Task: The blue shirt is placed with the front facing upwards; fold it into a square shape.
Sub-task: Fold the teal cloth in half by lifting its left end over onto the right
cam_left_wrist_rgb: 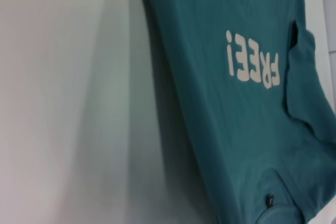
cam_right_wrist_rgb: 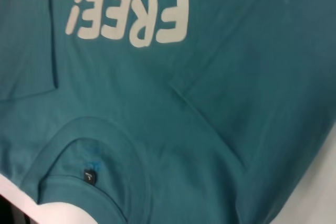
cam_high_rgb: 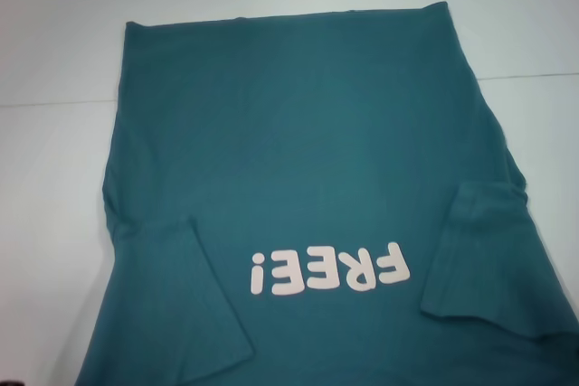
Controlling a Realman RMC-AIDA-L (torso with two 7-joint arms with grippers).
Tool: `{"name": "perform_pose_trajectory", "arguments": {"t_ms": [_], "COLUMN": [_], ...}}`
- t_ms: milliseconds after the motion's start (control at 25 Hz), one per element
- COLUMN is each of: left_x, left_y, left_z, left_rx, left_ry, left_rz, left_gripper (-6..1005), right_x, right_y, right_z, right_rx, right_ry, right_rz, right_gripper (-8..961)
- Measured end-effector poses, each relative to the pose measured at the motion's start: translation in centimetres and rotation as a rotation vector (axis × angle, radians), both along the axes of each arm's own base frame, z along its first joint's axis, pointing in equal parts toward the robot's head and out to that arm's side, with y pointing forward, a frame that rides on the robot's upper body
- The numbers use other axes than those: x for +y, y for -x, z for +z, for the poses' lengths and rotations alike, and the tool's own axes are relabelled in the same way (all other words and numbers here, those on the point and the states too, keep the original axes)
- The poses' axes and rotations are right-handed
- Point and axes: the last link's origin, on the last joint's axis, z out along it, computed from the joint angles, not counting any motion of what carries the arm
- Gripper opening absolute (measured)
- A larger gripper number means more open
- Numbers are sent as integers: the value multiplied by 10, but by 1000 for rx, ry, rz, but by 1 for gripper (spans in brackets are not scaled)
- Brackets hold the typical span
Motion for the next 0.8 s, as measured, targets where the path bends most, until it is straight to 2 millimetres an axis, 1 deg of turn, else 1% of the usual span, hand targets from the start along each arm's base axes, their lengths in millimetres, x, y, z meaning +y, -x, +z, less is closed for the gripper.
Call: {"name": "perform_pose_trajectory", "arguments": {"t_ms": [160,320,400,600,800], "left_x": [-7,-3,4,34,66], "left_y": [2,-1,-6,-25,-37], "left_z": [1,1,1,-2,3], "left_rx": [10,2,-9,-44,-18], "left_ry": [25,22,8,-27,-74], "left_rz": [5,-7,-21,-58,-42], "left_gripper": [12,12,12,13,13], "right_x": [-4,-2,2,15,27], "right_y": [-3,-2,1,9,12], "right_z": [-3,-4,-3,-1,7], "right_rx": [-8,7,41,112,127], "right_ry": [18,-7,-49,-151,-229], "right_rz": [-4,1,10,32,23], "right_gripper": [30,30,30,30,29]}}
